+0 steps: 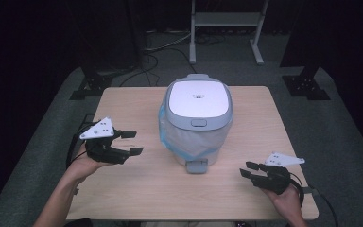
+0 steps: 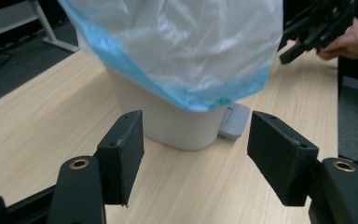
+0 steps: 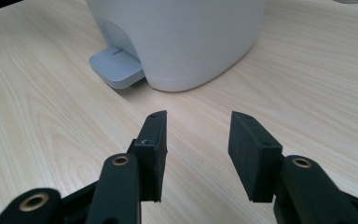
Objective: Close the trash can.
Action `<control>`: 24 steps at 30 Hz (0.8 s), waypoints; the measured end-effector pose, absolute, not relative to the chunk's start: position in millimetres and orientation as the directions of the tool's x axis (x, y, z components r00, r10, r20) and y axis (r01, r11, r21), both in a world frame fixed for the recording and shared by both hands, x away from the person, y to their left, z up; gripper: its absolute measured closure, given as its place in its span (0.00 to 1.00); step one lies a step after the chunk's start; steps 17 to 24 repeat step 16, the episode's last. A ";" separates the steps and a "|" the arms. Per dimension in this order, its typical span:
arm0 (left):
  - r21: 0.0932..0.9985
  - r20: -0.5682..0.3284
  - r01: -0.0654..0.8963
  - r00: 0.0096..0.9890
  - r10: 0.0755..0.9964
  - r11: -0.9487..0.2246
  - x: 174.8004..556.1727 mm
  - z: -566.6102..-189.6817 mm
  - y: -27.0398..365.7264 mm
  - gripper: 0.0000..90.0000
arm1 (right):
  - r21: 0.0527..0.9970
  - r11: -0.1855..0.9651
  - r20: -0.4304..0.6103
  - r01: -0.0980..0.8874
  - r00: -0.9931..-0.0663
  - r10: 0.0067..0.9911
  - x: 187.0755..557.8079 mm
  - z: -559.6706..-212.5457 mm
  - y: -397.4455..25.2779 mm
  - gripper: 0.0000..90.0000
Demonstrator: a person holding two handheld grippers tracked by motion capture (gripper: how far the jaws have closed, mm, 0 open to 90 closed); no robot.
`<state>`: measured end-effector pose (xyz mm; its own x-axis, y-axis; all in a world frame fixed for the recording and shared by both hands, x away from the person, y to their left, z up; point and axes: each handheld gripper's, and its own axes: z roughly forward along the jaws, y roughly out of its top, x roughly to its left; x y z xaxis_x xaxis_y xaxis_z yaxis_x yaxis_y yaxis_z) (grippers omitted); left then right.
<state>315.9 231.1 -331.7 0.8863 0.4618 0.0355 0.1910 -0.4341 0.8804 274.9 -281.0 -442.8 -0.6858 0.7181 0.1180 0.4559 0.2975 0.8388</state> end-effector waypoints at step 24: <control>0.873 0.005 0.229 0.878 0.478 -0.429 311.4 -360.9 239.2 0.30 | 0.847 0.261 0.143 0.463 -0.671 0.728 268.5 -444.3 -305.4 0.40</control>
